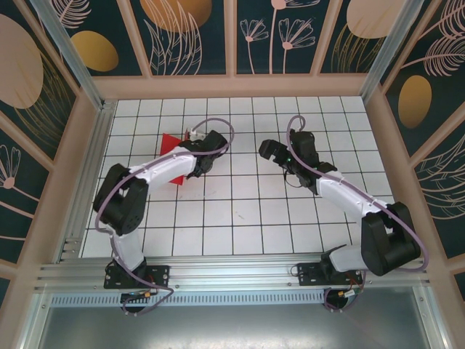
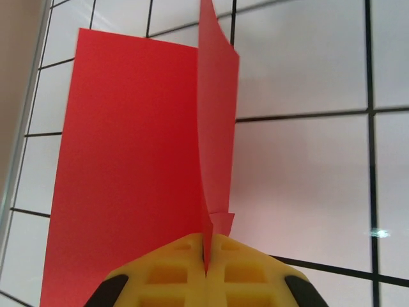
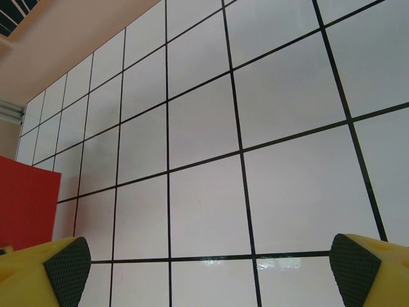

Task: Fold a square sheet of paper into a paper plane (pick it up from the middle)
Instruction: Turn over the paper at the center of the table.

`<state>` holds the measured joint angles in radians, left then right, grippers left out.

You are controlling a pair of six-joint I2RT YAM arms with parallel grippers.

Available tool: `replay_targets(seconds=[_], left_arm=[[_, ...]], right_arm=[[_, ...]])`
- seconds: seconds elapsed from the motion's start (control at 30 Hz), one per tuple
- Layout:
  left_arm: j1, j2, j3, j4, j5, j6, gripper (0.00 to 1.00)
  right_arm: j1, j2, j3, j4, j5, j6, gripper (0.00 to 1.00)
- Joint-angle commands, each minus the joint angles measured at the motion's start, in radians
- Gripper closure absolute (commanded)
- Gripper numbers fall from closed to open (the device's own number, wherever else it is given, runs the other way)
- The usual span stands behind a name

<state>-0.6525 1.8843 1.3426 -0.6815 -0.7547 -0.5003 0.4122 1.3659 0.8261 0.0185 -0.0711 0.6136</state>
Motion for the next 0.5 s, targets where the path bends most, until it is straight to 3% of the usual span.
replay_targets(seconds=[0.0, 0.27, 0.47], left_arm=[[-0.040, 0.081, 0.056, -0.105, -0.107, -0.034, 0.99], [-0.117, 0.198, 0.103, 0.039, 0.112, -0.010, 0.95], [-0.118, 0.262, 0.150, 0.052, 0.177, 0.005, 0.87]], right_arm=[[-0.012, -0.012, 0.000, -0.006, 0.019, 0.021, 0.01], [-0.024, 0.013, 0.010, -0.023, 0.012, 0.052, 0.03], [-0.038, 0.047, 0.027, -0.037, -0.027, 0.079, 0.07]])
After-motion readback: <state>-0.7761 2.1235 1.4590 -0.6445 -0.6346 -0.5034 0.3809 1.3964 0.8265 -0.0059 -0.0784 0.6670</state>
